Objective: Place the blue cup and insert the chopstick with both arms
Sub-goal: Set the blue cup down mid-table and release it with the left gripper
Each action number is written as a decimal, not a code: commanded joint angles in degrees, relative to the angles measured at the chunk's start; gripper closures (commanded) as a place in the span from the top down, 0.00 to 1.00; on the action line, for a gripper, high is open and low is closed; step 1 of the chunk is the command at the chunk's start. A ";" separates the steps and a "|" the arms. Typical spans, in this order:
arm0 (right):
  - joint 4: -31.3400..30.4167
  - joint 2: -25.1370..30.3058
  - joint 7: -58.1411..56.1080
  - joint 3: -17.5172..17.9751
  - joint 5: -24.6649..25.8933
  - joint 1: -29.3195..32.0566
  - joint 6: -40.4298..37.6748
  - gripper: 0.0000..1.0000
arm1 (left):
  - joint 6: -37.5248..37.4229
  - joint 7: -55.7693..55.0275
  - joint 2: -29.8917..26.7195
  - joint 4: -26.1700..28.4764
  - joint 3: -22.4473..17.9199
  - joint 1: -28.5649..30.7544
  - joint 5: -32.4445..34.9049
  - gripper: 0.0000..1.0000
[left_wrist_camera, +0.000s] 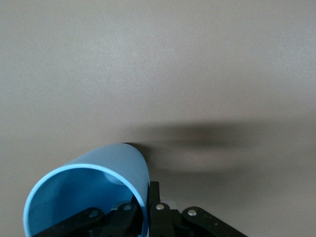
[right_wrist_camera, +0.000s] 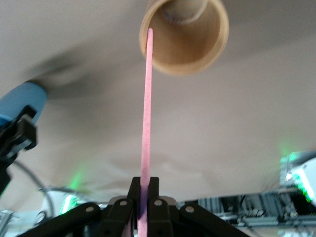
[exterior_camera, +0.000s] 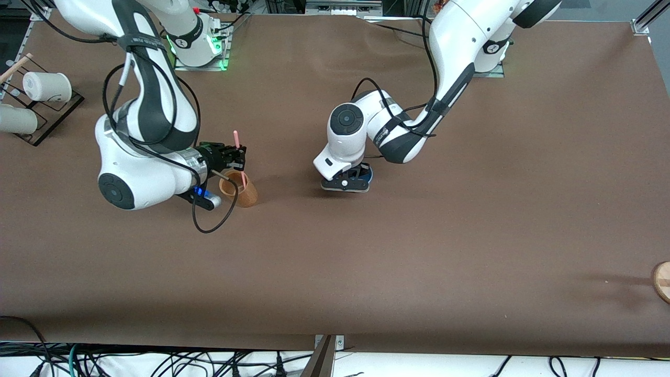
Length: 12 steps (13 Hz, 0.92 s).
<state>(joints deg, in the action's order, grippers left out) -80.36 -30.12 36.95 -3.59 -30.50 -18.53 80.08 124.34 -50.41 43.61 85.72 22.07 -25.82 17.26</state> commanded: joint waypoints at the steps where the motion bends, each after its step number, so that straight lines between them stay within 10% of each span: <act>1: 4.15 -0.03 4.87 0.25 -3.76 0.69 -4.13 0.00 | -0.76 -2.75 1.48 -2.22 -0.18 -0.19 1.64 1.00; 12: 6.53 -1.78 21.46 0.86 -17.29 -2.46 1.99 0.00 | -20.86 13.03 -16.61 -4.77 0.26 11.47 -12.25 1.00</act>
<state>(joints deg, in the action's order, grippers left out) -74.99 -30.76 53.41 -2.99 -44.55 -19.20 79.21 107.93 -43.46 32.14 79.66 22.01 -19.69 6.86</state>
